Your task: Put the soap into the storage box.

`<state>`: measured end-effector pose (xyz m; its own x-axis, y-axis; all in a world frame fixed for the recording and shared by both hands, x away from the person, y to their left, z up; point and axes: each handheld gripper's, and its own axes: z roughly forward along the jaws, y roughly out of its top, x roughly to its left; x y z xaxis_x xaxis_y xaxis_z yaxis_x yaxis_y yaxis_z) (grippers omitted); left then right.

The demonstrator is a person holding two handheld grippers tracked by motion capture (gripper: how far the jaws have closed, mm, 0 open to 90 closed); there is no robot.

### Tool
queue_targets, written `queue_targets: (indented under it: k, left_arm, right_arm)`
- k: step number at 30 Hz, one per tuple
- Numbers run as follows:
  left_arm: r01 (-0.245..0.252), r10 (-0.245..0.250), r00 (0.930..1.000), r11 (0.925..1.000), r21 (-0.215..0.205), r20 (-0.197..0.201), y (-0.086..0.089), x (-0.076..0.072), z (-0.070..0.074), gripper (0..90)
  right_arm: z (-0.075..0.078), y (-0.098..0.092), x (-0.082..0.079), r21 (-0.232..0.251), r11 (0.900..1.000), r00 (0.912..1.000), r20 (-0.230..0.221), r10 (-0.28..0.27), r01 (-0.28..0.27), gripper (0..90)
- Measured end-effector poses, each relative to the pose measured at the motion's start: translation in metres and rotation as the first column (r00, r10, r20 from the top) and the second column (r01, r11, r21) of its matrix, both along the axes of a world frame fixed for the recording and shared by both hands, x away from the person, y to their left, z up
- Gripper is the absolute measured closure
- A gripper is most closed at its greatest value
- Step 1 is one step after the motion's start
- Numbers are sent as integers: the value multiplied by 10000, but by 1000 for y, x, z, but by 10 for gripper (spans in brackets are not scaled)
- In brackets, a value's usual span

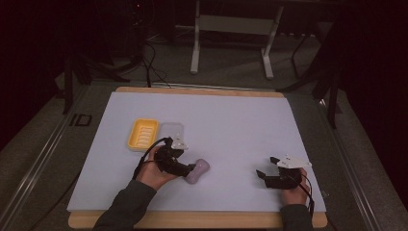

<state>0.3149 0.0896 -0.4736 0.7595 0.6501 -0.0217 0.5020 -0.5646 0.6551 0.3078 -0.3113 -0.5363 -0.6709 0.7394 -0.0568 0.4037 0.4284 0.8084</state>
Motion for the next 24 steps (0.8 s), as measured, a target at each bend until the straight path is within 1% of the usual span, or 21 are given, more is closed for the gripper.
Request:
queue_targets:
  k: [1, 2, 5, 8, 14, 17, 19, 23, 24]
  left_arm:
    - [0, 0, 10000, 10000, 0, 0, 0, 0, 0, 284]
    - [34, -34, 10000, 9999, 129, -28, -3, 1, -1, 284]
    - [95, -93, 9999, 9997, 204, -74, -6, 1, -1, 290]
    - [199, -197, 9997, 9996, 188, -116, -9, 1, -2, 290]
    - [361, -355, 9991, 9989, 303, -218, -14, 1, -5, 286]
    - [232, -225, 9995, 9991, 351, -208, -17, 2, -5, 262]
    - [111, -106, 9998, 9995, 310, -168, -18, 3, -5, 239]
    - [64, -59, 9999, 9996, 288, -152, -19, 5, -3, 232]
    - [89, -84, 9999, 9993, 361, -147, -20, 5, -2, 232]
  right_arm:
    - [0, 0, 0, 0, 10000, 10000, 0, 0, 0, 199]
    - [0, 0, 0, -8, 10000, 10000, 23, -8, 8, 196]
    - [0, 0, 0, -1, 10000, 10000, 39, -9, 9, 197]
    - [0, 0, 0, 5, 10000, 10000, 61, -6, 6, 196]
    - [0, 0, 0, -21, 10000, 10000, 51, -6, 6, 196]
    - [0, 0, -1, -17, 10000, 10000, 57, -15, 15, 196]
    - [0, 0, -1, -22, 10000, 10000, 59, -11, 11, 196]
    - [0, 0, -1, -34, 10000, 10000, 64, -9, 9, 196]
    - [0, 0, -1, -31, 10000, 10000, 62, -8, 8, 196]
